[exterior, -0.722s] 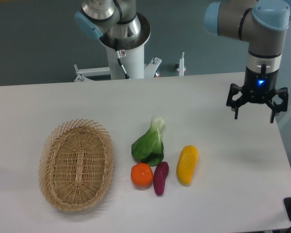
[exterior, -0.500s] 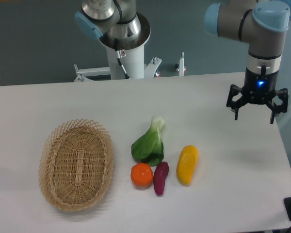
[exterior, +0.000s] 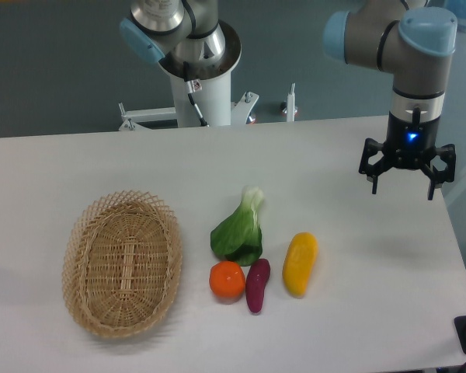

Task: Pick up the mango from the table
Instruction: 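Move the open gripper toward the yellow mango, then lower the open gripper around the yellow mango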

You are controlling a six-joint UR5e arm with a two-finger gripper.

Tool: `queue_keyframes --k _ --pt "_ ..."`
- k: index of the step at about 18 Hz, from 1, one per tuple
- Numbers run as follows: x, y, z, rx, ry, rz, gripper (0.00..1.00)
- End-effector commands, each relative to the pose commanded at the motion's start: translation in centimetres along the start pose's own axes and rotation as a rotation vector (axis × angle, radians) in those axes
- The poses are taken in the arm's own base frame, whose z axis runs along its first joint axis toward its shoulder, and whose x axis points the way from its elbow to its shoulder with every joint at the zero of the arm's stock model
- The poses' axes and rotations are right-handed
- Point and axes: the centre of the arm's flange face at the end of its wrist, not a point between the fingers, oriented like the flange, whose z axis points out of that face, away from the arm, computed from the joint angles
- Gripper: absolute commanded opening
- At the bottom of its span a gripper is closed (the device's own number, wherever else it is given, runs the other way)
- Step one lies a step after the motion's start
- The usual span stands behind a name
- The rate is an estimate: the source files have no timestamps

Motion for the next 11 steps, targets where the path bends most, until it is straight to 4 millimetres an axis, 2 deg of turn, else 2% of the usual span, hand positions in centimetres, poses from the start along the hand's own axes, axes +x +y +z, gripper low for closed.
queue_keyframes --k 1,4,6,8,10,11 --pt "-0.1 0.2 0.1 -0.001 0.0 0.0 1.0" --pt "0.6 0.7 3.1 -0.03 0.06 -0.037 1.0" --pt "2.5 -0.4 5.4 -0.037 0.1 -0.095 1.0" --pt "3.0 -0.7 6.6 -0.045 0.119 -0.16 1.0" --pt "4.5 -1.9 8.0 -0.055 0.143 -0.159 1.0" --pt "5.5 -2.3 9.5 -0.069 0.167 -0.161 1.0"
